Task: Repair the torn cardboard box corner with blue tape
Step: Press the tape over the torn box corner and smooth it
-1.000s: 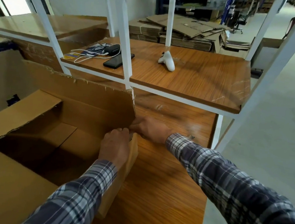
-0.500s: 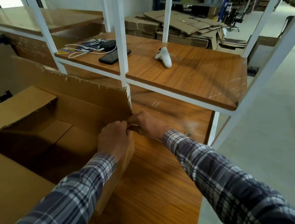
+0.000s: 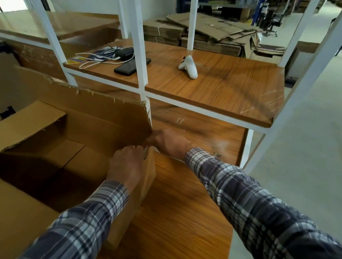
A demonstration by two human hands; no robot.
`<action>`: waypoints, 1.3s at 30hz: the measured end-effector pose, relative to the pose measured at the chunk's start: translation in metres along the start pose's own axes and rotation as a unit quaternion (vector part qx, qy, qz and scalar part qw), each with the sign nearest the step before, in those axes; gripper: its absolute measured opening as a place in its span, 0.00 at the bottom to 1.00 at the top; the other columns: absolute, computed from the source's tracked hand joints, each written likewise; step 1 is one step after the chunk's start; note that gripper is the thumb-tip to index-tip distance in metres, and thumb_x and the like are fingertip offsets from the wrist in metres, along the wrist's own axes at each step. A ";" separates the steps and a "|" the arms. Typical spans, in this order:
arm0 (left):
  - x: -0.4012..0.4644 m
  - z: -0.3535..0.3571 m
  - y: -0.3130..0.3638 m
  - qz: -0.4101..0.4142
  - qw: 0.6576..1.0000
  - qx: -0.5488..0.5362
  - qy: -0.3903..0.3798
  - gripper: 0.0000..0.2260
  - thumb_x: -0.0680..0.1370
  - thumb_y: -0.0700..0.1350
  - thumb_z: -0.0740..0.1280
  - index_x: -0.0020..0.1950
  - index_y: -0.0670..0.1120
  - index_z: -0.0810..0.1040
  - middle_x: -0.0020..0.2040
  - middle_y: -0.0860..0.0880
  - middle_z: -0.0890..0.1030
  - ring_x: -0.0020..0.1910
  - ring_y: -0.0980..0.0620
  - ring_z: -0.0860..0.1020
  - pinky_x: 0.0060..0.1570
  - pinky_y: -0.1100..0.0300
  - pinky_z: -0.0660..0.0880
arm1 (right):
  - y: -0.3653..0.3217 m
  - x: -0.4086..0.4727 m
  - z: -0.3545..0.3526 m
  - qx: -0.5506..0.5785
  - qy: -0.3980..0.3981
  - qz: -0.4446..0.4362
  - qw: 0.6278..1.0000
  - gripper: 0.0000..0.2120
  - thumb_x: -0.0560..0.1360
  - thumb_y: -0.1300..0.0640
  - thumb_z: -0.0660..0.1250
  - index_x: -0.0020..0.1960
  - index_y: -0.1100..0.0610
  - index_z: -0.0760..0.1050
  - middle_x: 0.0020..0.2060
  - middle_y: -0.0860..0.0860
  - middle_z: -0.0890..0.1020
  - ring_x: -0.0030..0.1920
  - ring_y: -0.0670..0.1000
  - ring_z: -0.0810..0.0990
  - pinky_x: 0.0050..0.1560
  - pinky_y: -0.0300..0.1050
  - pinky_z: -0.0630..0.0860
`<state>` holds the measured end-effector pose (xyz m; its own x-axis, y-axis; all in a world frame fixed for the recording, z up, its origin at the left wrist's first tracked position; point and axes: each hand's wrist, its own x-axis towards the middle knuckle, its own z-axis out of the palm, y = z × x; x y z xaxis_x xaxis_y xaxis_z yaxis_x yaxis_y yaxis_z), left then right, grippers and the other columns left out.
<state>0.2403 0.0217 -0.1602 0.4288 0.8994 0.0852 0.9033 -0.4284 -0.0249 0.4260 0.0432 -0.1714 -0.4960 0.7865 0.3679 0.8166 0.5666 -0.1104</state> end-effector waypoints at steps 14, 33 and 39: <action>-0.026 -0.008 -0.005 0.014 1.000 0.001 0.015 0.09 0.85 0.50 0.66 0.64 0.49 0.78 0.59 0.50 0.83 0.55 0.52 0.83 0.54 0.60 0.80 | -0.002 0.002 0.006 -0.014 -0.014 0.035 0.999 0.17 0.79 0.68 0.71 0.67 0.59 0.83 0.65 0.58 0.85 0.64 0.57 0.85 0.65 0.54 0.83; 0.017 -0.034 -0.005 0.099 0.981 0.117 -0.117 0.17 0.88 0.55 0.55 0.64 0.51 0.81 0.44 0.51 0.73 0.47 0.48 0.80 0.49 0.52 0.79 | -0.045 0.015 0.013 0.345 -0.053 0.458 0.818 0.16 0.80 0.54 0.71 0.34 0.54 0.77 0.32 0.47 0.79 0.31 0.45 0.74 0.33 0.37 0.70; 0.017 -0.032 -0.009 0.095 0.982 0.094 -0.133 0.15 0.88 0.51 0.57 0.65 0.49 0.81 0.46 0.50 0.72 0.47 0.48 0.76 0.55 0.51 0.80 | -0.050 0.018 0.019 0.333 -0.042 0.471 0.816 0.12 0.80 0.55 0.70 0.39 0.58 0.82 0.40 0.54 0.86 0.40 0.52 0.82 0.41 0.45 0.78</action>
<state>0.2391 0.0376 -0.1270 0.5555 0.8068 -0.2012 0.7827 -0.5890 -0.2012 0.3705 0.0338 -0.1768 0.2181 0.9482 -0.2309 0.5192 -0.3130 -0.7953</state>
